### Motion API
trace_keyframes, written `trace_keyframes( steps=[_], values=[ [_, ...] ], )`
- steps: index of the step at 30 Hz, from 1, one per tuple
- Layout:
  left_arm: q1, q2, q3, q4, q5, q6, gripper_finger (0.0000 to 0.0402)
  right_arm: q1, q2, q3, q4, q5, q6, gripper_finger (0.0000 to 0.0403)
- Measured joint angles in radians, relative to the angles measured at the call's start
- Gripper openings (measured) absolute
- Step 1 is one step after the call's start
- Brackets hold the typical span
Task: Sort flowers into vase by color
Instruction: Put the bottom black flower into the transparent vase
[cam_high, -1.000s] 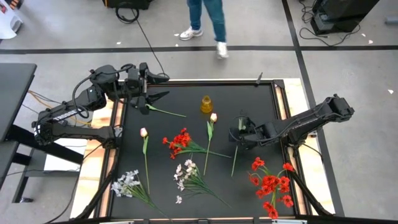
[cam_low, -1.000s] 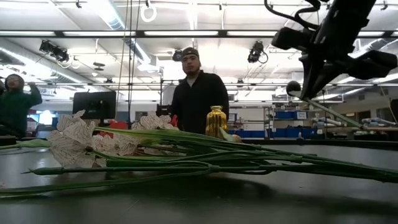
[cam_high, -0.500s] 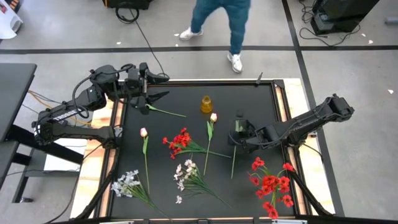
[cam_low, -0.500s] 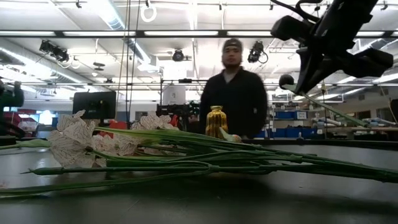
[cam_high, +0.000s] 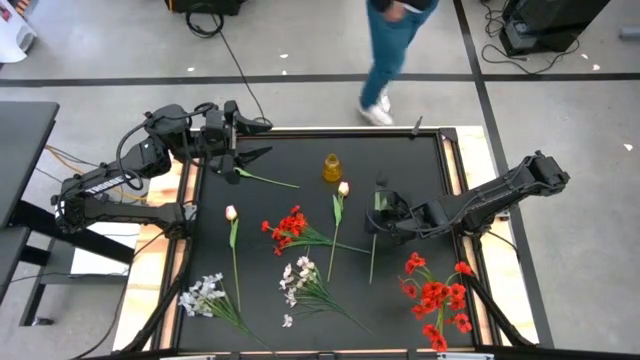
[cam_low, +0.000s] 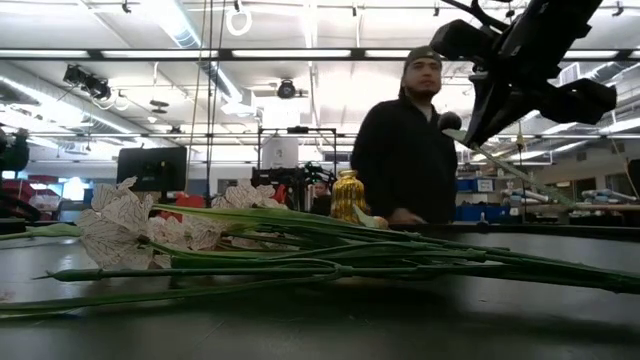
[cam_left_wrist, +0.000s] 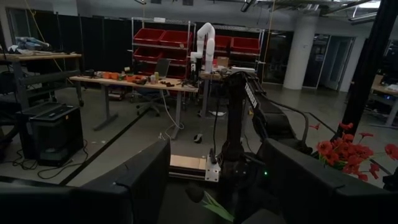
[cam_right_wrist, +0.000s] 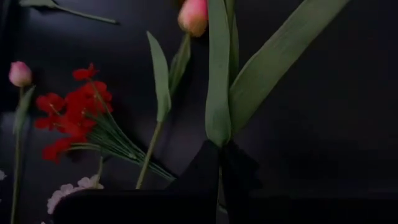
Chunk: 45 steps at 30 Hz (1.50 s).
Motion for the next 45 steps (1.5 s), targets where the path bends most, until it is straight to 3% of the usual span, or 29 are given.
trace_keyframes(
  steps=[8, 17, 25, 33, 40, 45],
  values=[
    [0.0, 0.0, 0.0, 0.0, 0.0, 0.0, 0.026, 0.0, -0.032, 0.0, 0.04, 0.062, -0.163, 0.0016],
    [0.0, 0.0, 0.0, 0.0, 0.0, 0.0, 0.026, 0.036, -0.196, 0.0, 0.254, 0.067, -0.817, 0.0016],
    [0.0, 0.0, 0.0, 0.0, 0.0, 0.0, 0.026, 0.132, -0.473, 0.0, 0.317, 0.12, -1.306, 0.001],
    [0.0, 0.0, 0.0, 0.0, 0.0, 0.0, 0.026, 0.333, -0.743, -0.006, 0.25, 0.006, -1.494, 0.0008],
    [0.0, 0.0, 0.0, 0.0, 0.0, 0.0, 0.026, 0.476, -0.855, -0.008, 0.144, -0.068, -1.518, 0.0007],
    [0.0, 0.0, 0.0, 0.0, 0.0, 0.0, 0.026, 0.544, -0.894, -0.008, 0.135, -0.194, -1.54, 0.0002]
  ],
)
